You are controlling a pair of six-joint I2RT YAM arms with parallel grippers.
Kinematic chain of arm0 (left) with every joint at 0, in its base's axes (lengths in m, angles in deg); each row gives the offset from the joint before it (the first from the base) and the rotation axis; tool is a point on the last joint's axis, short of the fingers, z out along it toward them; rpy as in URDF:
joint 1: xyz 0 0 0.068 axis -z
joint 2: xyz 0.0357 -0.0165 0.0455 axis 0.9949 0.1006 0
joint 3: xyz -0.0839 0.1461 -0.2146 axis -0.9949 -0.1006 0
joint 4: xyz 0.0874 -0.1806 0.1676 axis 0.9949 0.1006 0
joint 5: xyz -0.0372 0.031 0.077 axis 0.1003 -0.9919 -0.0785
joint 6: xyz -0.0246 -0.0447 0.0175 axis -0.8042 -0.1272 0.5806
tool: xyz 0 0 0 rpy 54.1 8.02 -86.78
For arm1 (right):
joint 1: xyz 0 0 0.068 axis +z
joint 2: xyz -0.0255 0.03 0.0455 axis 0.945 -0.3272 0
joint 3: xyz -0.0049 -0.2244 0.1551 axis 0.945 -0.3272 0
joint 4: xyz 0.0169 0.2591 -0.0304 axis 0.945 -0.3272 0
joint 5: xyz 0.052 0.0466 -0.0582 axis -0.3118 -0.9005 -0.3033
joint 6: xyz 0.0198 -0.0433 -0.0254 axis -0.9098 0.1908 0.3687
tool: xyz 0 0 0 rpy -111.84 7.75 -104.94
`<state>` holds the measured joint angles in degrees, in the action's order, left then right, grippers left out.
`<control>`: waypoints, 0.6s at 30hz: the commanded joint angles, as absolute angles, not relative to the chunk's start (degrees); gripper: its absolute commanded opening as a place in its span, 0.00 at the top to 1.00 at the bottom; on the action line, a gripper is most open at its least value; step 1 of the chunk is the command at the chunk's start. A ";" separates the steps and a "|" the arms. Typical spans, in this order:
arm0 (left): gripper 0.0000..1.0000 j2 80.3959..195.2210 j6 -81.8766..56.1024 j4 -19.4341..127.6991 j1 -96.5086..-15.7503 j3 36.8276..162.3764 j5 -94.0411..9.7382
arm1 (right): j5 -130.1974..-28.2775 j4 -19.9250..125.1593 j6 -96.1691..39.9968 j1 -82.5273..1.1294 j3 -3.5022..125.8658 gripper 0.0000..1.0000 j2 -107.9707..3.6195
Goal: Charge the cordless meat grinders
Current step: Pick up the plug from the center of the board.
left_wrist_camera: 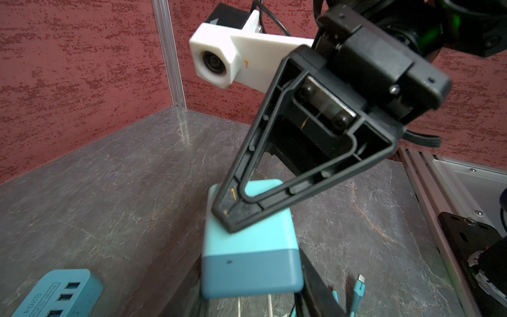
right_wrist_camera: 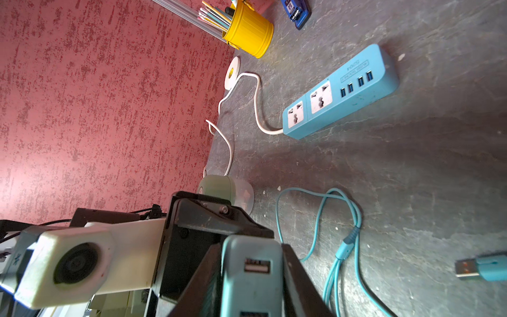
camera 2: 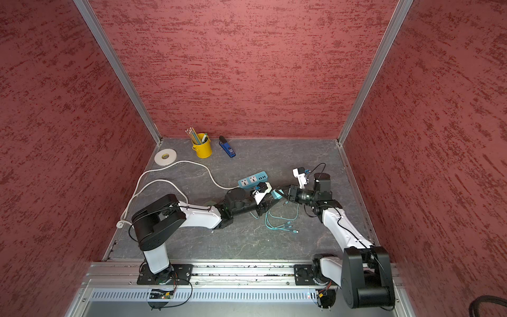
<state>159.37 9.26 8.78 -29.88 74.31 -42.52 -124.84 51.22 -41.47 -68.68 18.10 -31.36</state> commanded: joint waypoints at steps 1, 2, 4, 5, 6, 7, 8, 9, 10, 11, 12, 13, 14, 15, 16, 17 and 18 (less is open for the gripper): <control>0.56 158.57 8.95 9.09 -30.29 75.92 -42.94 | -126.57 52.27 -40.54 -68.11 20.07 0.77 -31.51; 0.51 158.46 9.08 8.96 -30.26 75.86 -43.25 | -126.49 52.52 -40.49 -68.09 20.16 0.82 -31.47; 0.32 158.12 9.17 7.79 -30.29 74.91 -44.27 | -125.62 52.98 -40.12 -68.12 20.68 0.89 -31.59; 0.20 157.72 9.17 6.55 -30.27 74.07 -45.06 | -124.28 53.06 -39.57 -68.10 21.30 0.93 -31.53; 0.11 157.30 9.12 5.19 -30.29 72.93 -45.61 | -122.80 53.21 -38.93 -68.07 21.88 0.96 -31.72; 0.00 156.56 8.99 3.32 -30.26 71.46 -46.36 | -120.80 53.66 -38.39 -68.03 22.72 1.00 -31.93; 0.00 155.63 8.96 1.13 -30.24 69.72 -47.20 | -118.08 54.72 -37.74 -67.76 23.31 1.00 -32.15; 0.00 154.70 8.77 -1.08 -30.18 67.91 -48.21 | -115.38 55.74 -36.86 -67.44 23.74 1.00 -32.36; 0.00 153.35 8.36 -3.46 -30.18 65.87 -49.63 | -113.07 57.47 -35.48 -67.01 24.21 1.00 -32.81; 0.00 151.85 7.72 -5.30 -30.25 64.08 -51.52 | -110.86 59.44 -33.86 -66.60 24.55 1.00 -33.44; 0.00 150.46 7.15 -6.36 -30.42 62.57 -53.45 | -109.35 61.01 -32.10 -66.18 25.07 1.00 -34.17; 0.00 148.47 6.32 -6.65 -30.71 61.09 -55.79 | -107.93 62.68 -29.84 -65.78 25.88 1.00 -35.34; 0.00 146.28 5.35 -6.19 -31.07 59.92 -58.36 | -107.00 63.93 -27.22 -65.40 27.03 1.00 -36.80; 0.00 144.30 4.38 -5.32 -31.66 58.93 -60.37 | -106.20 64.44 -24.48 -64.87 28.52 1.00 -38.27; 0.00 141.82 2.80 -3.88 -32.57 58.06 -62.27 | -105.58 64.66 -20.79 -64.23 30.33 1.00 -40.09; 0.00 139.27 1.23 -1.82 -33.65 57.47 -64.51 | -104.75 64.86 -16.99 -63.51 32.25 1.00 -42.06; 0.00 137.20 -0.10 0.75 -34.65 57.19 -65.96 | -104.04 64.72 -13.66 -62.71 33.97 1.00 -43.73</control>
<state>141.75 4.63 -0.14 -32.31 57.87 -57.78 -109.32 60.03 -26.10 -64.64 29.51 -40.37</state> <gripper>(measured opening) 0.995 0.244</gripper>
